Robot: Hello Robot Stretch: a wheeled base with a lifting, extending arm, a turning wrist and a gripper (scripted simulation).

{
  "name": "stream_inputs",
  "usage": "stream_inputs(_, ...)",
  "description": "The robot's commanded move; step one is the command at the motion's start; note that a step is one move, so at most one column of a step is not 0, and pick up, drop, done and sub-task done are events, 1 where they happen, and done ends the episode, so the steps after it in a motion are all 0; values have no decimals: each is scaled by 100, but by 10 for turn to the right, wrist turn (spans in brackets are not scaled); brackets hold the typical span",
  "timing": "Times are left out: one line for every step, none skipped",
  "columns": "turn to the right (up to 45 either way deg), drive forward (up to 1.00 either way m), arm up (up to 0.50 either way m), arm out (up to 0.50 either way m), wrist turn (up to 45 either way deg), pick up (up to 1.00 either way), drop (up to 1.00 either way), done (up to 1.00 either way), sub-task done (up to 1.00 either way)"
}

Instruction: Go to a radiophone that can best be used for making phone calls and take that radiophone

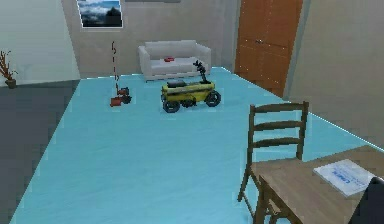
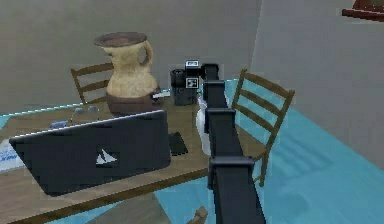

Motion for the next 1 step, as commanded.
stream_inputs(0,0,-30,0,0,0,0,0,0)
